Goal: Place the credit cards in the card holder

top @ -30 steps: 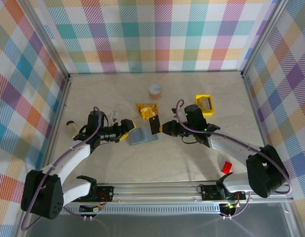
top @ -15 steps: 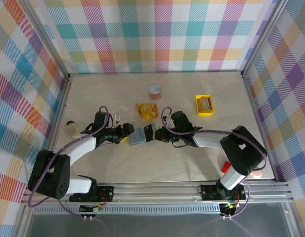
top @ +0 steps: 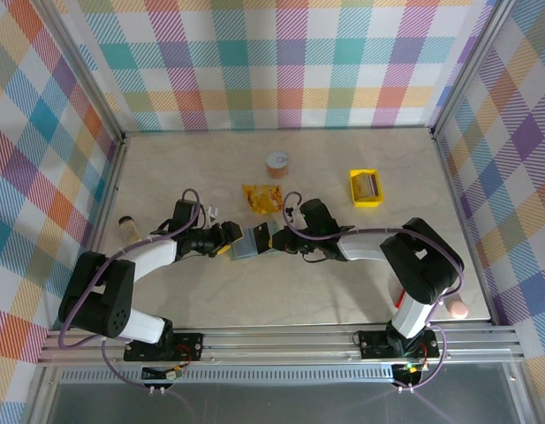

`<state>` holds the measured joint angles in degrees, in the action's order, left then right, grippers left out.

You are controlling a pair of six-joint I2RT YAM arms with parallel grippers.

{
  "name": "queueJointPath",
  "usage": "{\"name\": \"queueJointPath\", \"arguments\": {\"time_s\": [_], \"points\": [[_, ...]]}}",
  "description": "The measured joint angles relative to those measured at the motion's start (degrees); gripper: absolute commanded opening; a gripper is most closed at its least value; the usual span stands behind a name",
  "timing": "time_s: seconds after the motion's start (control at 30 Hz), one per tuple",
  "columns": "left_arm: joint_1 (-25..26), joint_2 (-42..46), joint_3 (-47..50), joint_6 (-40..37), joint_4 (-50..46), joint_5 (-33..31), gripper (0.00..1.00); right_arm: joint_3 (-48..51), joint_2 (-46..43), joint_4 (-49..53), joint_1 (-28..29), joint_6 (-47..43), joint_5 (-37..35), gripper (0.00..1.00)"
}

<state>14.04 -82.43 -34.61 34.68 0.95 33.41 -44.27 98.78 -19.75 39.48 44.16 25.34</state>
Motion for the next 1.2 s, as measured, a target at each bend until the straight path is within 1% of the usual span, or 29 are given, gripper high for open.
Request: {"name": "queueJointPath", "arguments": {"time_s": [1.2], "points": [[0.0, -2.6, -0.2, 0.0, 2.0, 0.1, 0.65, -4.4, 5.7, -0.3, 0.0, 0.0, 0.7, 0.00]]}}
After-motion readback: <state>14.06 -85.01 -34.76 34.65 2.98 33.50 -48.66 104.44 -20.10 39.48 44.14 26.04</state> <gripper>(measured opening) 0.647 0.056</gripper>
